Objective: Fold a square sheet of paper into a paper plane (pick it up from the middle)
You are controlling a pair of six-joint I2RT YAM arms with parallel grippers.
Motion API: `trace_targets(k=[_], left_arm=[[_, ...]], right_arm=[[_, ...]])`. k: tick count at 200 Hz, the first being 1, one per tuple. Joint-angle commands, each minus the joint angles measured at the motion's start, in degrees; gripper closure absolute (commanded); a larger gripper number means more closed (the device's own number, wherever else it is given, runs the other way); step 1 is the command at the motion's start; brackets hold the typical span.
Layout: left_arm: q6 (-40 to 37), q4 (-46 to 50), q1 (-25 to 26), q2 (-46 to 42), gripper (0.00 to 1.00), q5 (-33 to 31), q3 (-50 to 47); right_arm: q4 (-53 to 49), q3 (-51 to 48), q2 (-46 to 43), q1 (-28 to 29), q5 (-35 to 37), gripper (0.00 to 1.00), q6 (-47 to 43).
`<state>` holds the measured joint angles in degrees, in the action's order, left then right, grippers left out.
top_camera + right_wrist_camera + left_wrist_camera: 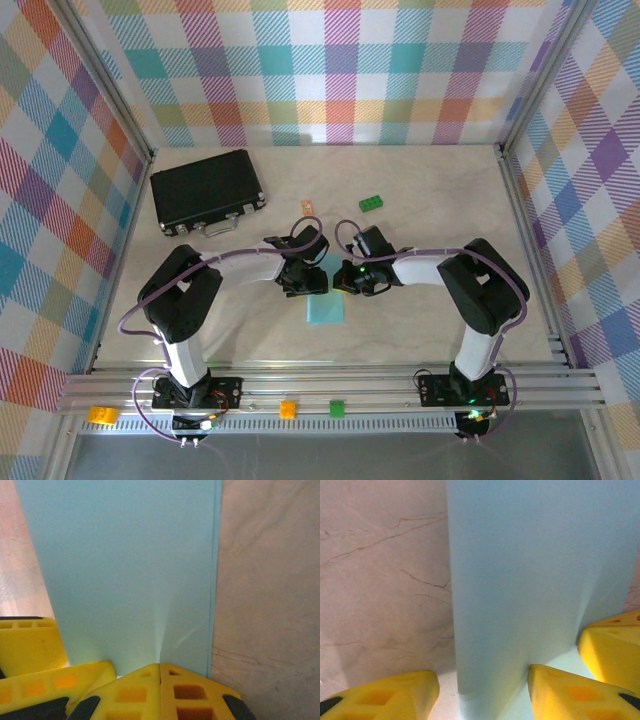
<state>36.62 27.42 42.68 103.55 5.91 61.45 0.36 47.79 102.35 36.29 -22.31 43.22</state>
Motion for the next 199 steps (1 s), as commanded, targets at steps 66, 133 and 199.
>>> trace_targets(k=[66, 133, 199], left_arm=[[2.9, -8.2, 0.6, -10.0, 0.4, 1.9, -5.0], [6.8, -27.1, -2.2, -17.3, 0.74, 12.5, -13.3], [13.8, -45.0, -5.2, -8.5, 1.0, 27.8, -16.5]], right_arm=[[-16.9, -2.2, -0.6, -0.1, 7.9, 1.0, -9.4], [-20.9, -3.3, -3.4, -2.9, 6.7, 1.0, -16.8], [-20.1, -3.4, -3.2, -3.1, 7.4, 1.0, -15.0]])
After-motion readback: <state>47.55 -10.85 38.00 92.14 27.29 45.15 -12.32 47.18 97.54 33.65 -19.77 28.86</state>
